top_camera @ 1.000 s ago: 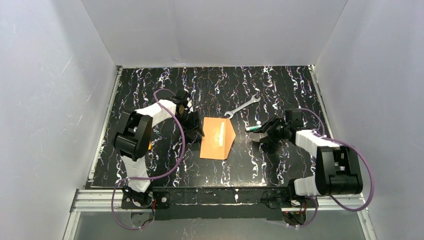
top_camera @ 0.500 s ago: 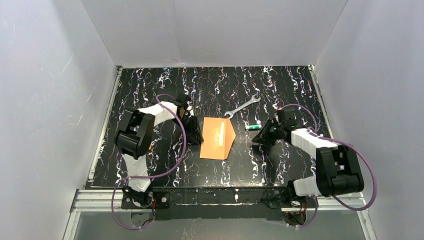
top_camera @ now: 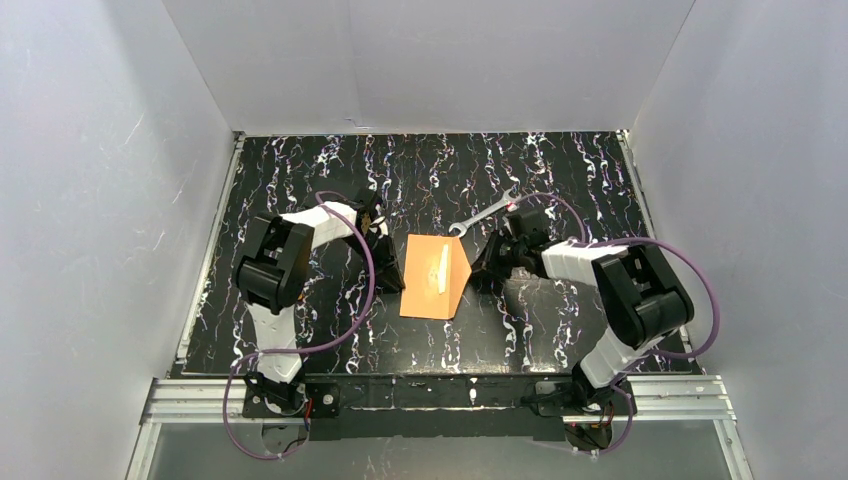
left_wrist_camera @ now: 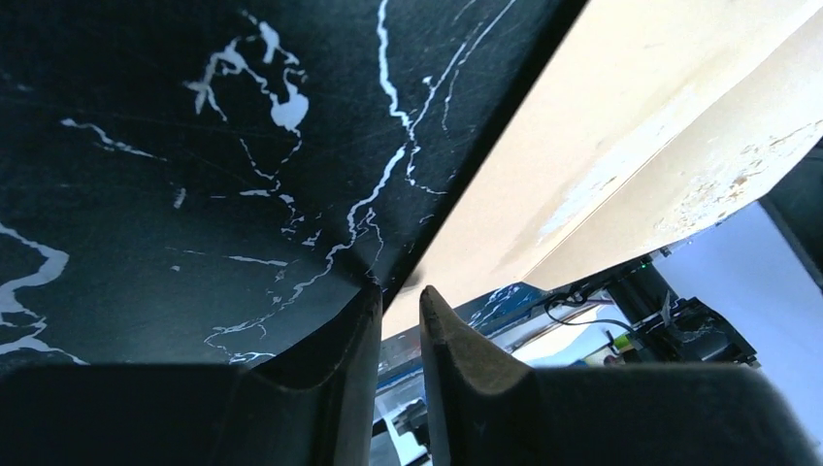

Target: Place the letter into the envelope and seal it

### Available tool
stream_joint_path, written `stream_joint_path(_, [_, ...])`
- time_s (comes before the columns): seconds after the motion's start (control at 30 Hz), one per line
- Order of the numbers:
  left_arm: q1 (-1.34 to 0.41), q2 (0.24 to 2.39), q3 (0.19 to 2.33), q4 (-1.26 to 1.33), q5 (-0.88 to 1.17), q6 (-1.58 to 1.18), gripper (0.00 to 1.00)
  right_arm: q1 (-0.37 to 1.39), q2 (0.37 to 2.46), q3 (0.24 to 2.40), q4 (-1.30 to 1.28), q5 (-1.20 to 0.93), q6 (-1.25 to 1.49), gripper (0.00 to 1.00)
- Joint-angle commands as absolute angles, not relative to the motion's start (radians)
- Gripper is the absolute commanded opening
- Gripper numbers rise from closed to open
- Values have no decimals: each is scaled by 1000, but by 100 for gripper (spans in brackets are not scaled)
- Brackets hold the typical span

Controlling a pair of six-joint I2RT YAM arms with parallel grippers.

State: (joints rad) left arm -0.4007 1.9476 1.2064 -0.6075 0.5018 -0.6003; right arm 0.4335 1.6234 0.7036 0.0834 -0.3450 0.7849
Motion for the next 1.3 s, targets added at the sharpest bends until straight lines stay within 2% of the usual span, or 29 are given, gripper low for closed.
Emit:
stream_joint_path(0.0, [-407, 2004, 1180, -666, 400, -560, 20, 463, 1653, 774, 233, -370, 777, 8])
stream_joint_path(0.17, [-407, 2022, 1191, -667, 418, -559, 17, 499, 1681, 801, 313, -408, 783, 8])
stream_joint_path(0.77, [-407, 2063, 1215, -645, 431, -567, 11, 666, 1831, 1016, 82, -192, 591, 10])
stream_joint_path(1.27, [-403, 2055, 1195, -622, 458, -577, 9, 819, 1910, 1165, -191, 138, 403, 14])
